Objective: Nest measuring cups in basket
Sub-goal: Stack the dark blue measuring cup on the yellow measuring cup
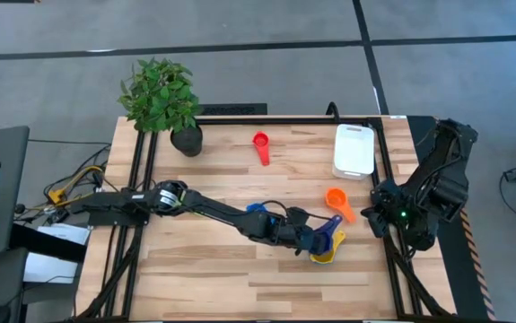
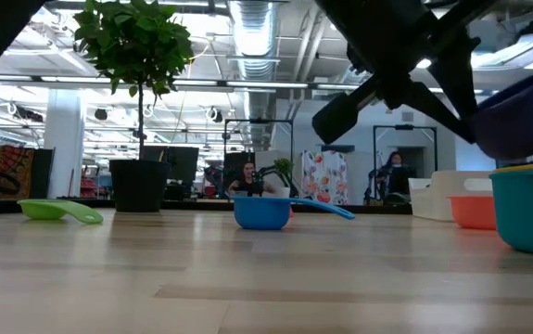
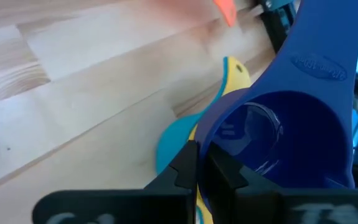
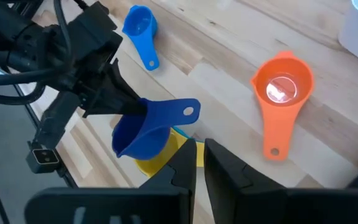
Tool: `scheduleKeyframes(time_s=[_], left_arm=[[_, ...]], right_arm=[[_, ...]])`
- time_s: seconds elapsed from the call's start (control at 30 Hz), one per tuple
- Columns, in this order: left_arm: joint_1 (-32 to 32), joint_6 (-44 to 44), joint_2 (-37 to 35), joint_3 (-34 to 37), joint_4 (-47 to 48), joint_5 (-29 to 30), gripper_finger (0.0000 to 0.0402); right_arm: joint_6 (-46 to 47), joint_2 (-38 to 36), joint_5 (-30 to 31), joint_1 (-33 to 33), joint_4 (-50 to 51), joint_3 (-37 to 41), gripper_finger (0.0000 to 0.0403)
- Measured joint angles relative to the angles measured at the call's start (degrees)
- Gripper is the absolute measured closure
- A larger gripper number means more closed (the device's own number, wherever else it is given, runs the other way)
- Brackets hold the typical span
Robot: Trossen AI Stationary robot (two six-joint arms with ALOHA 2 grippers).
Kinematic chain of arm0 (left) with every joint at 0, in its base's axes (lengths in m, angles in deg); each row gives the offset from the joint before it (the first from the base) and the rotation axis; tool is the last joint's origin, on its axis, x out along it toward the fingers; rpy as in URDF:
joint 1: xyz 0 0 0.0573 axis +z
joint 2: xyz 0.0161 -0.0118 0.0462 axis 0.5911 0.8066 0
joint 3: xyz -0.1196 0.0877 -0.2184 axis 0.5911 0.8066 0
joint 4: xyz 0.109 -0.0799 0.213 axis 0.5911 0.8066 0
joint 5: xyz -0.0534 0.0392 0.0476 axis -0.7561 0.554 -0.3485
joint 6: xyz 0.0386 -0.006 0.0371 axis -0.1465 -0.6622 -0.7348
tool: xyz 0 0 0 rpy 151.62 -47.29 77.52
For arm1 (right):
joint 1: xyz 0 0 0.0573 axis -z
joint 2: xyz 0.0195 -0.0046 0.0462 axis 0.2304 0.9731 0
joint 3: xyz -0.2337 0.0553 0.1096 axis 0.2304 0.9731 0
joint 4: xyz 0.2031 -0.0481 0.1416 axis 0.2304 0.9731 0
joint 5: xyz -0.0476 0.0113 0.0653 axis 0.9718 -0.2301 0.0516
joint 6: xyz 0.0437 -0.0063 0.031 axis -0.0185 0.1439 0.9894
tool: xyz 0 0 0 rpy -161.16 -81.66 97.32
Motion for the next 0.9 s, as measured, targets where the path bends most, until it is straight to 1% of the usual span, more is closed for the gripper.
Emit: scheduleKeyframes(time_s=[0.13, 0.37, 0.53, 0.73, 0.9], left_arm=[[-0.4, 1.8, 0.0, 0.0, 0.3, 0.4, 0.0385], [-0.6, 2.0, 0.0, 0.0, -0.2, 1.2, 0.0346], [-0.6, 1.9, 0.0, 0.0, -0.2, -1.5, 0.0322], [-0.6, 1.3, 0.0, 0.0, -2.5, -7.5, 0.0312], [-0.5, -0.5, -0.1, 0.0, -2.1, -8.2, 0.0311]], right_arm=[[0.0, 0.0, 0.0, 0.0, 0.1, 0.0, 0.0349], [0.0, 0.0, -0.1, 0.0, 0.3, 0.0, 0.0349], [0.0, 0.0, -0.2, 0.0, 0.5, 0.0, 0.0349], [0.0, 0.0, -0.2, 0.0, 0.8, 0.0, 0.0349], [0.0, 0.0, -0.2, 0.0, 0.8, 0.0, 0.0349]])
